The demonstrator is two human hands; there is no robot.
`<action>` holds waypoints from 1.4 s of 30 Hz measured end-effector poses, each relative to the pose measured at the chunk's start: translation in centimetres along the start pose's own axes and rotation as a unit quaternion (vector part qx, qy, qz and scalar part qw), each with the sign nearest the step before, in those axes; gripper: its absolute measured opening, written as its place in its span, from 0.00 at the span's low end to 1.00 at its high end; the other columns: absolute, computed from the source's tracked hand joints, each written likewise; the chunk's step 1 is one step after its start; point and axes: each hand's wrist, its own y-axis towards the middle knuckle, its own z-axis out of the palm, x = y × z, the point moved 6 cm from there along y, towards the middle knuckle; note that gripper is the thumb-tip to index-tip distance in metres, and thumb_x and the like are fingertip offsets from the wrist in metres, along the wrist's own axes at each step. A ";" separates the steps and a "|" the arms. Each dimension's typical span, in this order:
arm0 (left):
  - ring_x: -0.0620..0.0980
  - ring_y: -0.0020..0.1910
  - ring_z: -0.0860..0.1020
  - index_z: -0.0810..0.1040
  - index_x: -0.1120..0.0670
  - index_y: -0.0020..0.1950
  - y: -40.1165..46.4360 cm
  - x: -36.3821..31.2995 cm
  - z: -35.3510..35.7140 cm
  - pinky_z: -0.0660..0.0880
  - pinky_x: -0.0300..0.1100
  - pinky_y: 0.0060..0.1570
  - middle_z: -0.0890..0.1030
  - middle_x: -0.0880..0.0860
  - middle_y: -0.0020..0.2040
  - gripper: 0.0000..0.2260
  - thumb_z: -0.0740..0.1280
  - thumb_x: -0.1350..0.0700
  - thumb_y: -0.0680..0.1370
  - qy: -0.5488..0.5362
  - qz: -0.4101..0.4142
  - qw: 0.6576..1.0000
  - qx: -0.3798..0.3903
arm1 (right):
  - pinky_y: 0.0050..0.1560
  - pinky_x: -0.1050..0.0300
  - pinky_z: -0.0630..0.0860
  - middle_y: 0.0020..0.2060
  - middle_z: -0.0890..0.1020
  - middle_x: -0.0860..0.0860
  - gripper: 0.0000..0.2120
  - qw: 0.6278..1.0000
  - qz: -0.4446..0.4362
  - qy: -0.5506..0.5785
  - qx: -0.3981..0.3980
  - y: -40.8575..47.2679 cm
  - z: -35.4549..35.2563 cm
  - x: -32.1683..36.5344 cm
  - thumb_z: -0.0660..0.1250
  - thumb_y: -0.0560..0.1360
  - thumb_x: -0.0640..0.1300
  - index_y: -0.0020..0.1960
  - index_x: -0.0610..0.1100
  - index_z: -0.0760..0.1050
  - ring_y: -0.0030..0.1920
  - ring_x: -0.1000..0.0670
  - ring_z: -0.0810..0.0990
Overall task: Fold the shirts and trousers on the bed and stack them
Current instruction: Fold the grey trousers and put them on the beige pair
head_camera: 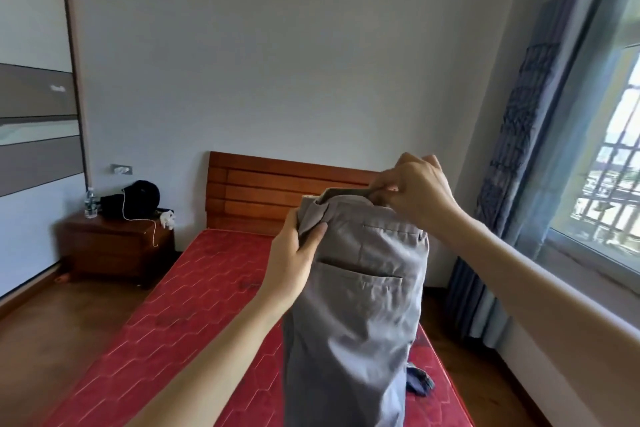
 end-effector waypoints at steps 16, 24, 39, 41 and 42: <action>0.53 0.47 0.79 0.80 0.58 0.49 -3.2 2.8 -2.1 0.76 0.56 0.54 0.82 0.57 0.47 0.04 0.66 0.59 0.79 -0.150 -0.135 0.979 -0.014 | 0.52 0.52 0.78 0.38 0.84 0.58 0.06 0.967 0.081 0.165 0.179 -4.9 4.9 0.2 0.71 0.73 0.42 0.45 0.51 0.85 0.41 0.59 0.80; 0.50 0.45 0.79 0.80 0.57 0.50 -4.4 3.1 -0.8 0.77 0.52 0.49 0.82 0.56 0.45 0.04 0.66 0.59 0.79 -0.140 -0.136 0.981 0.003 | 0.54 0.53 0.73 0.59 0.80 0.55 0.25 0.981 0.026 0.167 0.092 -8.5 8.4 3.3 0.72 0.72 0.57 0.67 0.53 0.73 0.57 0.52 0.76; 0.54 0.50 0.83 0.82 0.63 0.53 -4.5 4.2 0.7 0.80 0.40 0.44 0.84 0.61 0.51 0.16 0.61 0.53 0.82 -0.261 -0.229 0.931 0.109 | 0.49 0.55 0.79 0.42 0.85 0.52 0.06 0.909 0.105 0.392 -0.092 -9.0 10.2 1.6 0.77 0.66 0.37 0.43 0.41 0.85 0.44 0.54 0.82; 0.52 0.47 0.84 0.85 0.59 0.49 -4.3 4.2 0.6 0.80 0.39 0.42 0.85 0.58 0.48 0.15 0.61 0.53 0.82 -0.275 -0.242 0.923 0.115 | 0.47 0.60 0.77 0.41 0.81 0.52 0.07 0.907 0.093 0.398 -0.098 -8.5 9.8 1.5 0.78 0.66 0.36 0.43 0.39 0.85 0.43 0.54 0.80; 0.50 0.46 0.84 0.86 0.57 0.48 -4.3 4.2 0.6 0.79 0.39 0.42 0.85 0.57 0.47 0.15 0.61 0.52 0.81 -0.279 -0.247 0.920 0.121 | 0.46 0.60 0.77 0.40 0.80 0.52 0.07 0.908 0.091 0.397 -0.097 -8.3 9.8 1.4 0.78 0.66 0.36 0.44 0.39 0.85 0.42 0.53 0.79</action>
